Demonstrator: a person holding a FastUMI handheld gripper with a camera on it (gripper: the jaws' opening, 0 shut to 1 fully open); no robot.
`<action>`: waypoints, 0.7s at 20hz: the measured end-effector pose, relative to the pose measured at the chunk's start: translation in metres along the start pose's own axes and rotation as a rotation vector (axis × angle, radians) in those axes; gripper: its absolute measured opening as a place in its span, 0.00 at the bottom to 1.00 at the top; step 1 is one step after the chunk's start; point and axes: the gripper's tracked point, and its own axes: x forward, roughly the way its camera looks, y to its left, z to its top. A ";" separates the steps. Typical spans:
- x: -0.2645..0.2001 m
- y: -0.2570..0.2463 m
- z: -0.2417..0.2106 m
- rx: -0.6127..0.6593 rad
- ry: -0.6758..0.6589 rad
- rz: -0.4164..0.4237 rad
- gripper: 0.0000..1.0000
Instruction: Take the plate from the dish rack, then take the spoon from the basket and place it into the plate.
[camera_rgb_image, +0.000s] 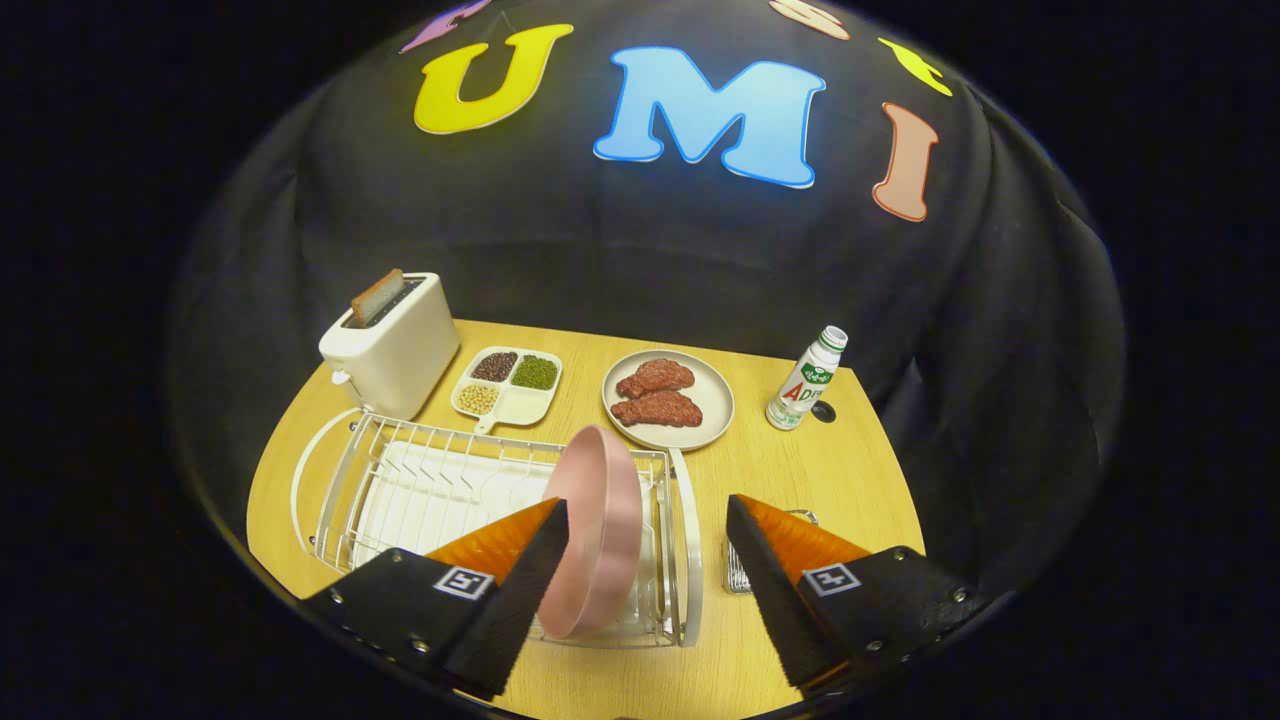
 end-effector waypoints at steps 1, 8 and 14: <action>0.008 0.000 -0.003 -0.003 0.038 -0.016 0.85; 0.029 -0.008 -0.017 -0.034 0.201 -0.192 0.53; 0.030 0.001 -0.016 -0.054 0.223 -0.224 0.09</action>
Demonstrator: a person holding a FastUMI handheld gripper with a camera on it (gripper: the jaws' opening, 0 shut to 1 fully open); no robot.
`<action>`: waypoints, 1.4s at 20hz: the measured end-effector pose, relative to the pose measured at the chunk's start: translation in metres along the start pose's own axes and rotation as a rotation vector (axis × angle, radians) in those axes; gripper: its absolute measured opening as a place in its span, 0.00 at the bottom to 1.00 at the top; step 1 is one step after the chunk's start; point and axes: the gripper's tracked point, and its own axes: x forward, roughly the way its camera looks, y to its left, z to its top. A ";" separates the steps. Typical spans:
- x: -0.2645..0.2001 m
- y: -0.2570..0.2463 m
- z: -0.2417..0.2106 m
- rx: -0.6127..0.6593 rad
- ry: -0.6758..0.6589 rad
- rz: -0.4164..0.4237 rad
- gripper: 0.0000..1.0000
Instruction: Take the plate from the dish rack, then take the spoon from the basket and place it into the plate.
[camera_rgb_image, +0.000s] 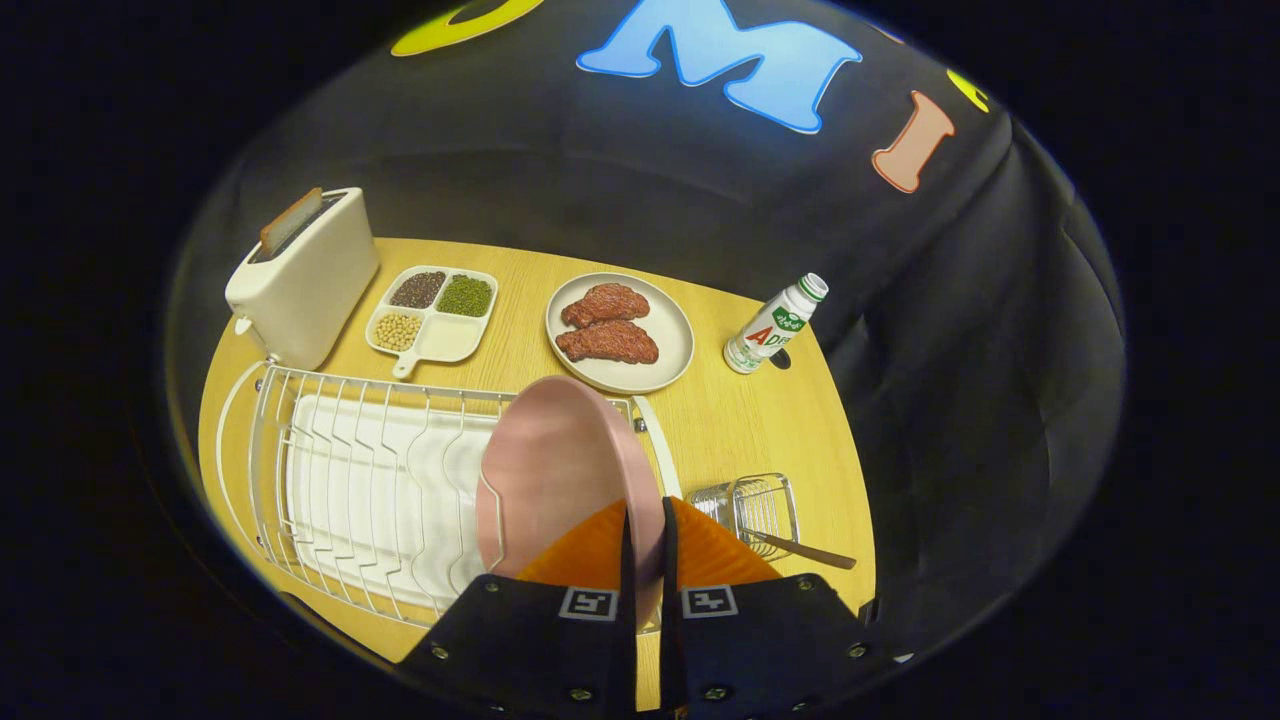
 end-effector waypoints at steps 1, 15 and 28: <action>-0.002 -0.001 0.001 0.007 0.009 -0.006 0.09; -0.020 -0.002 0.019 -0.097 -0.007 -0.084 0.05; -0.074 -0.029 0.039 -0.035 -0.106 0.019 0.04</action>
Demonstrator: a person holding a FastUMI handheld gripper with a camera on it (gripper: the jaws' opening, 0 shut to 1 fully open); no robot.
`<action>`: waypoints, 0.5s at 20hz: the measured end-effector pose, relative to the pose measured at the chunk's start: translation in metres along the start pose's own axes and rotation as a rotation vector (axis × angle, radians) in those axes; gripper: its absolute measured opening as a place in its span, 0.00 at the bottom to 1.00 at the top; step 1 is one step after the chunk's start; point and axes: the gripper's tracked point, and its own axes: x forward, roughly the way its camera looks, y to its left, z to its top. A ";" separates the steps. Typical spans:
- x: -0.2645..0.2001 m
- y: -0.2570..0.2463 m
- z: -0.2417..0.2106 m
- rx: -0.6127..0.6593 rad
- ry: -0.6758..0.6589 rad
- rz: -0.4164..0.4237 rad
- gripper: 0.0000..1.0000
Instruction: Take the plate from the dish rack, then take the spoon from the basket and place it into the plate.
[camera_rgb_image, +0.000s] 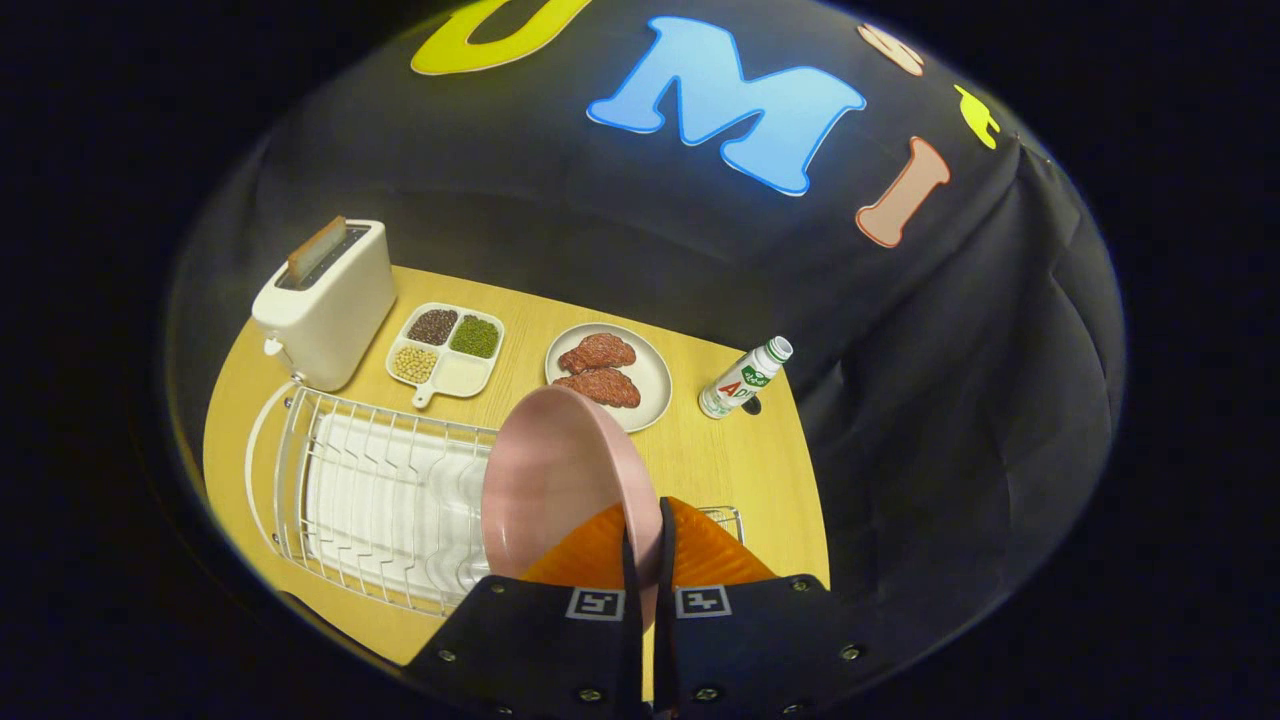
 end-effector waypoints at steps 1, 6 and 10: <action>-0.005 -0.006 -0.004 0.013 -0.003 0.025 0.04; -0.033 -0.043 -0.037 0.086 -0.017 0.141 0.04; -0.047 -0.069 -0.073 0.143 -0.008 0.228 0.04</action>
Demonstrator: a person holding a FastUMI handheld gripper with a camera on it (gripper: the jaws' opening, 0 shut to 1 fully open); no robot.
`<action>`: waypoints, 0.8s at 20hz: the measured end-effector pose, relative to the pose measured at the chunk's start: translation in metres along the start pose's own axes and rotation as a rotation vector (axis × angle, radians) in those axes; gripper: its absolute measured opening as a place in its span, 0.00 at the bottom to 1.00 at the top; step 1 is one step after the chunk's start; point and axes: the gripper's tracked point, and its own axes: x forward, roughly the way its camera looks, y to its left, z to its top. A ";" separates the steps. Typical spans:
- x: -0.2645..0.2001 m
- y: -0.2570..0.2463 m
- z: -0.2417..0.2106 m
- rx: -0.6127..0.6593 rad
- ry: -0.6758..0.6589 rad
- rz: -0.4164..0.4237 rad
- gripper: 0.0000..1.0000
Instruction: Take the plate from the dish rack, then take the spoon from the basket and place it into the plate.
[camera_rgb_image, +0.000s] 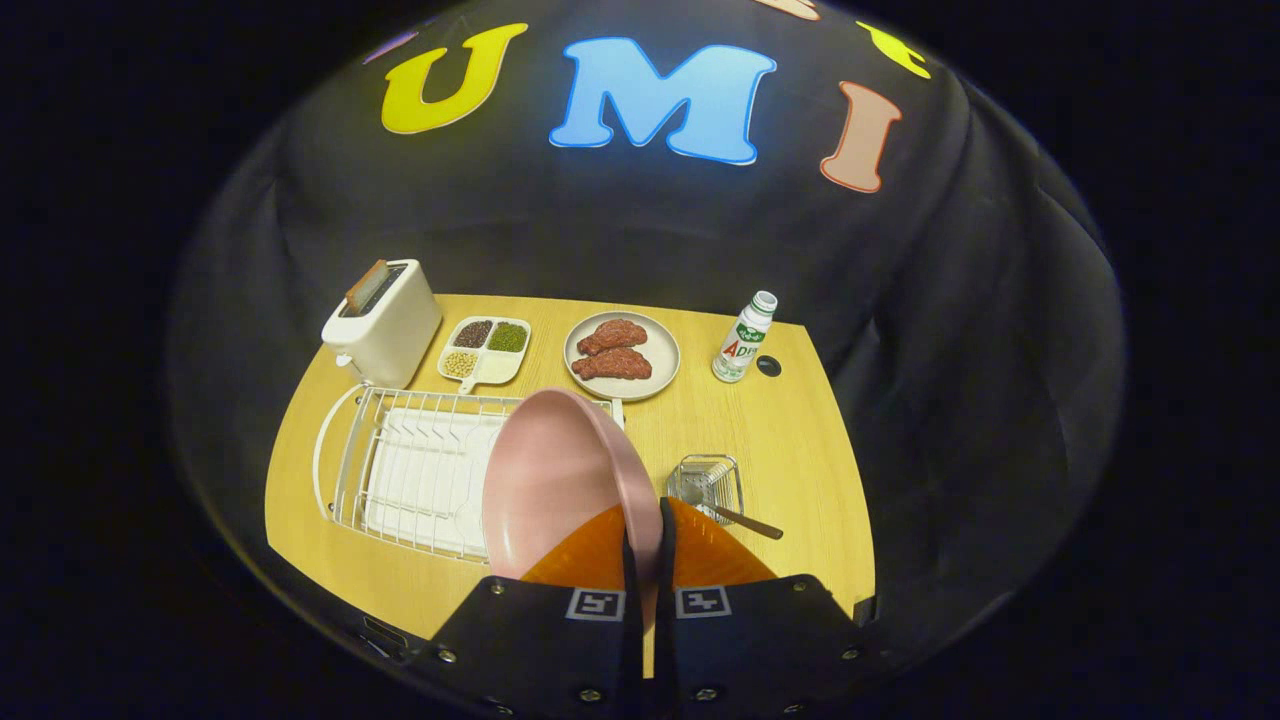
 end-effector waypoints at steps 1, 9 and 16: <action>-0.001 -0.004 -0.009 0.017 0.007 0.020 0.04; 0.009 -0.027 -0.106 0.069 0.106 0.121 0.04; 0.039 -0.018 -0.175 0.089 0.207 0.179 0.04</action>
